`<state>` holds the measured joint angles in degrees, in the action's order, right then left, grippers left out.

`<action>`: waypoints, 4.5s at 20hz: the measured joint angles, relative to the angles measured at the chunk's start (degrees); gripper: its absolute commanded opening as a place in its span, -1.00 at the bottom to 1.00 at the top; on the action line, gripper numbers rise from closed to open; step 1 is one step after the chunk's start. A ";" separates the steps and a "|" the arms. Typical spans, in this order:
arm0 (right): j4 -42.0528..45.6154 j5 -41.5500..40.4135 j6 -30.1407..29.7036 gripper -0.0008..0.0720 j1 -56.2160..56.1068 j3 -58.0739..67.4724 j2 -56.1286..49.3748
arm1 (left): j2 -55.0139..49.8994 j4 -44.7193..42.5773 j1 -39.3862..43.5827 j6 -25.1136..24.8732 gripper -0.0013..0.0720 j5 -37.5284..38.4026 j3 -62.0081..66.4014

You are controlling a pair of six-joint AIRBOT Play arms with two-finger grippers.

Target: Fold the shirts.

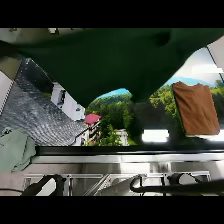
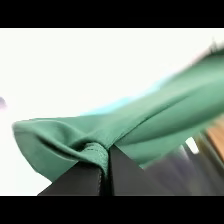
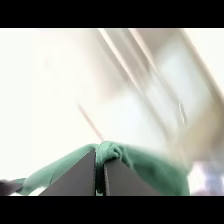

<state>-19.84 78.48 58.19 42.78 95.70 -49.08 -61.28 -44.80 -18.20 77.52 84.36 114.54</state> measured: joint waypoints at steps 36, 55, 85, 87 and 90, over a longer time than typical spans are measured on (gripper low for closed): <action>58.42 -34.58 -2.54 -0.92 -31.10 -11.21 -39.01 | -58.01 -14.40 10.60 -2.03 -0.94 -14.71 1.11; 66.53 -27.21 3.41 0.06 -29.64 -13.27 -28.33 | -53.27 -17.16 6.86 2.03 0.95 -6.47 -3.32; 54.58 -17.44 3.19 -0.91 -28.61 -68.08 -7.87 | -36.35 -8.63 3.23 -5.53 -0.94 -5.33 -43.58; 58.25 -16.96 4.22 -0.91 -28.41 -65.83 -6.56 | -35.28 -11.43 3.15 -4.39 -0.94 -3.89 -44.09; 69.13 -11.78 12.52 -0.91 -27.28 -63.73 -0.81 | -31.30 -20.00 3.04 -1.64 -0.94 -3.06 -48.06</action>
<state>49.30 66.70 70.72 15.51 31.97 -49.89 -92.58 -64.79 -15.16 75.88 81.30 66.48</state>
